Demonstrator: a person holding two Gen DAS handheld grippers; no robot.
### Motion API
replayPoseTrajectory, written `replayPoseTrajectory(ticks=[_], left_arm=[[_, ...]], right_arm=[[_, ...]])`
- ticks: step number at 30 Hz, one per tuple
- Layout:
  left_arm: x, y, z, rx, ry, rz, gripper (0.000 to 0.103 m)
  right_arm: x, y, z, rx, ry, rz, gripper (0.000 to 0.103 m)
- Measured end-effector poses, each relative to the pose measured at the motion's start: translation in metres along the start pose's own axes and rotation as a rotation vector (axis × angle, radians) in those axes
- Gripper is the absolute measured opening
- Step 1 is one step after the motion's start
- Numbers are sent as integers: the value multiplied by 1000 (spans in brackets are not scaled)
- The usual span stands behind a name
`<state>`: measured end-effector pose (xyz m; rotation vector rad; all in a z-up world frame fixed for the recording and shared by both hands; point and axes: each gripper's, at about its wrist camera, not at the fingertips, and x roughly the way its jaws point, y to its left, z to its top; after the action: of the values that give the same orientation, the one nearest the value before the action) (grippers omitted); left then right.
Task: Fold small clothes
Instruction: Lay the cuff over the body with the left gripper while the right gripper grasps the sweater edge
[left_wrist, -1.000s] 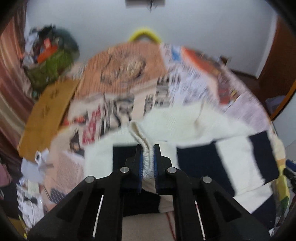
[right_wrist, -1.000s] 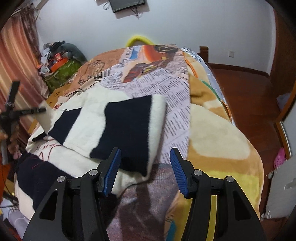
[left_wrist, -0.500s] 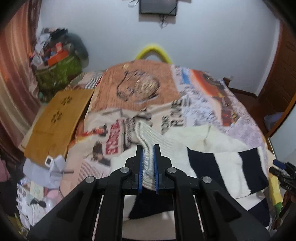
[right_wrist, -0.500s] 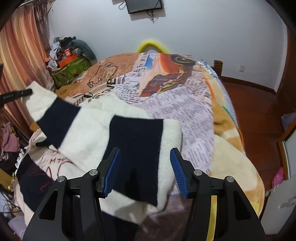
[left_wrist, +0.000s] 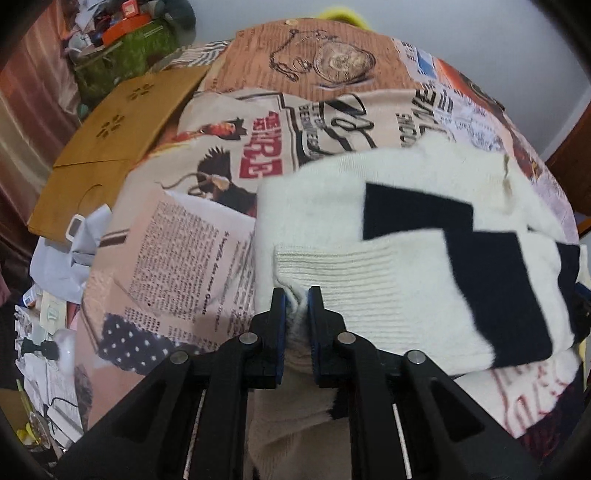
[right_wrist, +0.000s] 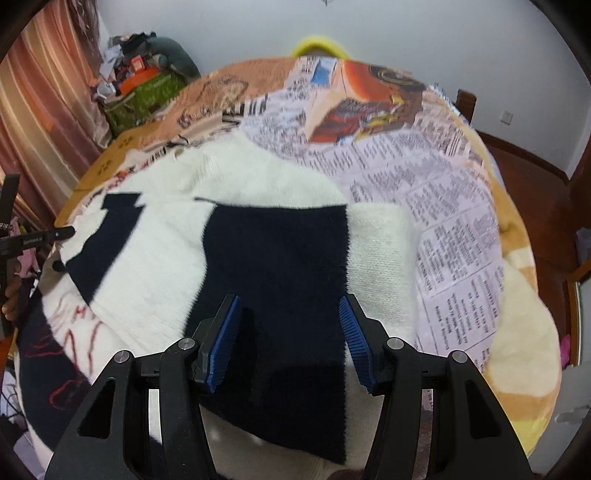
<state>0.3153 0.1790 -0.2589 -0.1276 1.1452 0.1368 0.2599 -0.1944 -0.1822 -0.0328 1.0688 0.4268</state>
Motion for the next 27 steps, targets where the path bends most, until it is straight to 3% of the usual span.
replayPoseTrajectory(ticks=[3,5,8,13,16,21,24,27], left_arm=[[-5,1,-2,14,-11,2,23],[-8,6,1,9,-4,5,39],[-17,19,5,-12,-22,13,55],[-22,36,3,-44,-13,3,65],[-10,35,3,-55,30,-30,65],[14,24,13,-90,97,-113,65],[23,18,20,-99,120,-159,49],[22,10,28,-78,102,-158,31]], right_arm=[[-4,1,-2,-14,7,-4,51],[-11,0,-2,-19,3,-10,51],[-26,-5,0,-11,-32,-27,53],[-42,-20,-3,8,-81,-72,64],[-37,-33,-5,46,-67,-81,64],[-13,-50,-4,143,-24,0,64],[2,-55,1,184,-10,48,51],[11,-56,6,204,-12,66,42]])
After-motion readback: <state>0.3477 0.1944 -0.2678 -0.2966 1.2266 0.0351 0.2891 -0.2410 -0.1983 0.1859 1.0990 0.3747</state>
